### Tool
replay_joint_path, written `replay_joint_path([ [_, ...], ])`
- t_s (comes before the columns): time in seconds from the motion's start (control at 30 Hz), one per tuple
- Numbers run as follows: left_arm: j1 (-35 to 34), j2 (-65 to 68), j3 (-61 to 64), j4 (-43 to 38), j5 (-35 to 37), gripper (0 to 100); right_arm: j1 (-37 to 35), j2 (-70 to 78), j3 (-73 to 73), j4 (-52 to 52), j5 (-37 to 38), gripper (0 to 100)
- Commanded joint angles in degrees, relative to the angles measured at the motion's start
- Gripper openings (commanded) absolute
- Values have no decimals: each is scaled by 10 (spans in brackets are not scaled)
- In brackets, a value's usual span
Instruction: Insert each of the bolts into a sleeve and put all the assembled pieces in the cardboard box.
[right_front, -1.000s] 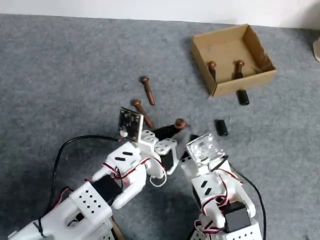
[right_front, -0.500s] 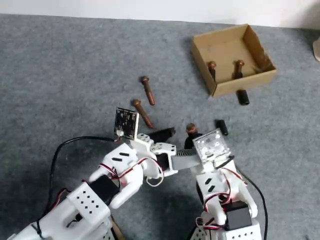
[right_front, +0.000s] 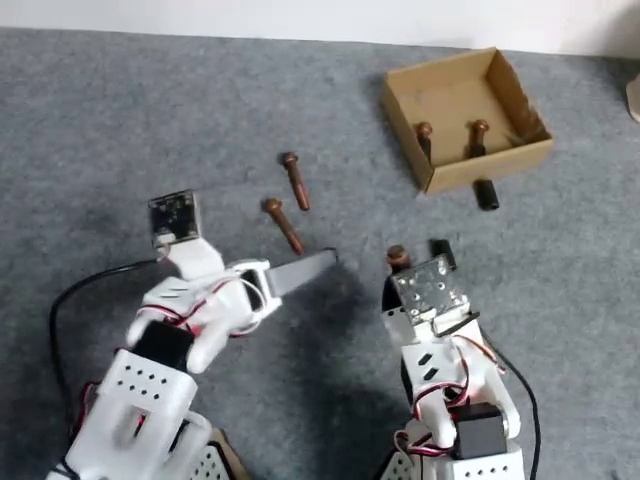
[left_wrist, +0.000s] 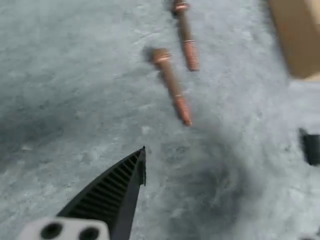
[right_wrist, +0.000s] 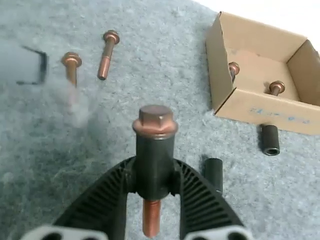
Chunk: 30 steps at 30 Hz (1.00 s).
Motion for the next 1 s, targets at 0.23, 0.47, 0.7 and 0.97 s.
replay_joint_path([
  [0.23, -23, -8, 22, 6, -99, 555, 75, 222, -113, -76, 23, 5],
  [0.47, -29, -7, 37, 5, -123, 555, 79, 415, -196, -182, 46, 5],
  [0.7, -30, -5, 47, -12, -157, 530, 96, 616, -319, -255, 93, 5],
  [0.97, -30, -5, 77, -82, -157, 511, 131, 829, -526, -269, 99, 5],
])
